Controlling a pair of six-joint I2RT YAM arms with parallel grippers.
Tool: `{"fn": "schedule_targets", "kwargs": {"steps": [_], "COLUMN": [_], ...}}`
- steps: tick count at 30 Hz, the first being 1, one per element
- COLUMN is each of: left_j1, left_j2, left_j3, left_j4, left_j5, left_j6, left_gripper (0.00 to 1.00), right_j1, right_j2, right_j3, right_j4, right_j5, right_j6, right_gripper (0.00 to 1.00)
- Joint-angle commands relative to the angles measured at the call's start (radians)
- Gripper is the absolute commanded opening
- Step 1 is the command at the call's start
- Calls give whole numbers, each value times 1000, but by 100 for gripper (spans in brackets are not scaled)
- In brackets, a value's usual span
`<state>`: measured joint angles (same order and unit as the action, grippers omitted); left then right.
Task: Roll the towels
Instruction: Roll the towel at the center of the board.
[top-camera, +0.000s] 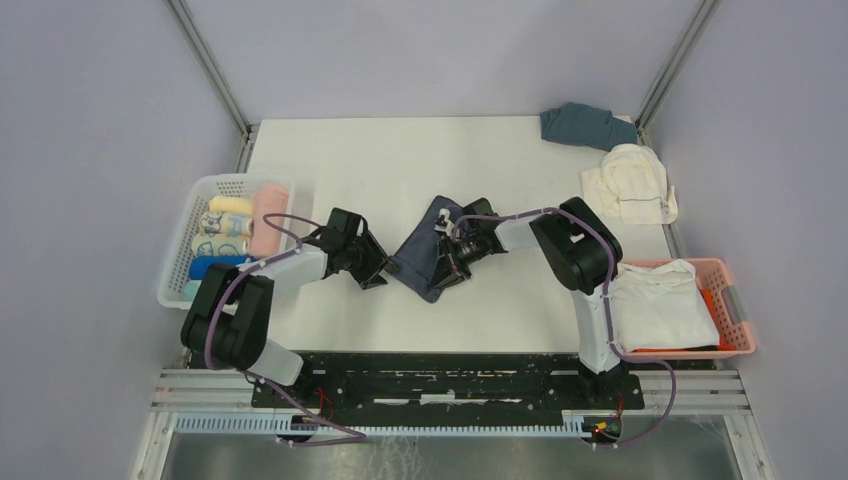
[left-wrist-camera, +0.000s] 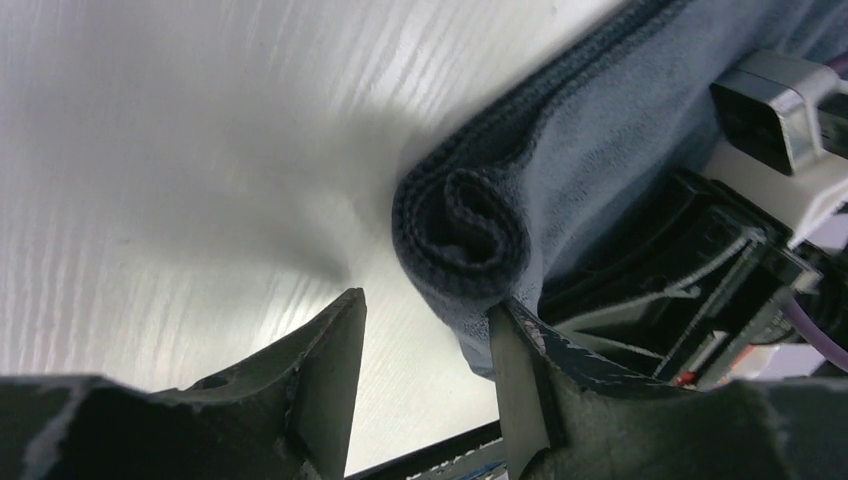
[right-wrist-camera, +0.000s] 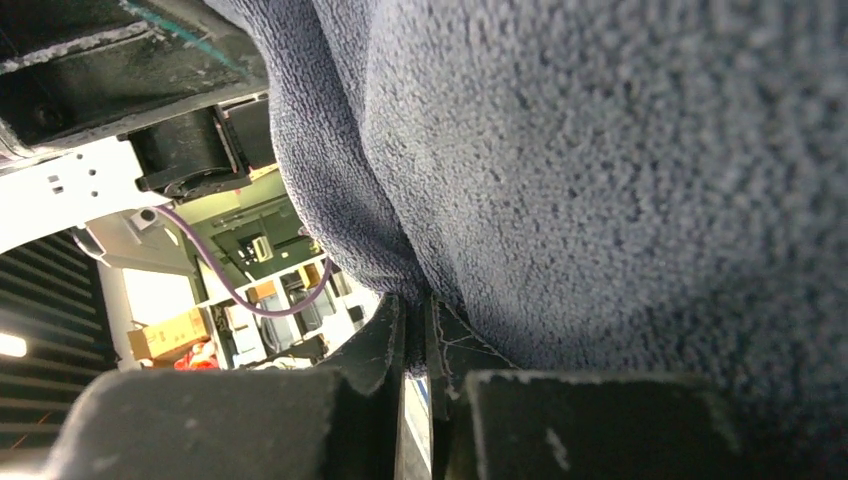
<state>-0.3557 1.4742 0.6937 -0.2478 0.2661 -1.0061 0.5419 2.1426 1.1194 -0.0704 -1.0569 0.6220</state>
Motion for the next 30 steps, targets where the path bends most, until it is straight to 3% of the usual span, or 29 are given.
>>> {"fn": "schedule_targets", "kwargs": {"steps": [1, 9, 16, 25, 30], "left_j1": [-3, -3, -4, -6, -6], "left_j2": [73, 169, 188, 196, 198], "left_j3": [59, 103, 98, 98, 101], "left_j4": [52, 16, 5, 2, 1], "left_j5": [-20, -38, -41, -38, -37], "left_j6": [-12, 9, 12, 11, 11], "left_gripper": [55, 52, 52, 52, 52], "right_j1": [-8, 25, 126, 401, 473], "right_j2": [-18, -211, -416, -464, -420], "right_j3": [52, 75, 51, 44, 49], "right_j4": [-145, -306, -322, -267, -246], "right_j5": [129, 328, 647, 1113, 1237], "right_j6": [-110, -267, -382, -547, -601], "right_gripper": [13, 37, 59, 64, 61]}}
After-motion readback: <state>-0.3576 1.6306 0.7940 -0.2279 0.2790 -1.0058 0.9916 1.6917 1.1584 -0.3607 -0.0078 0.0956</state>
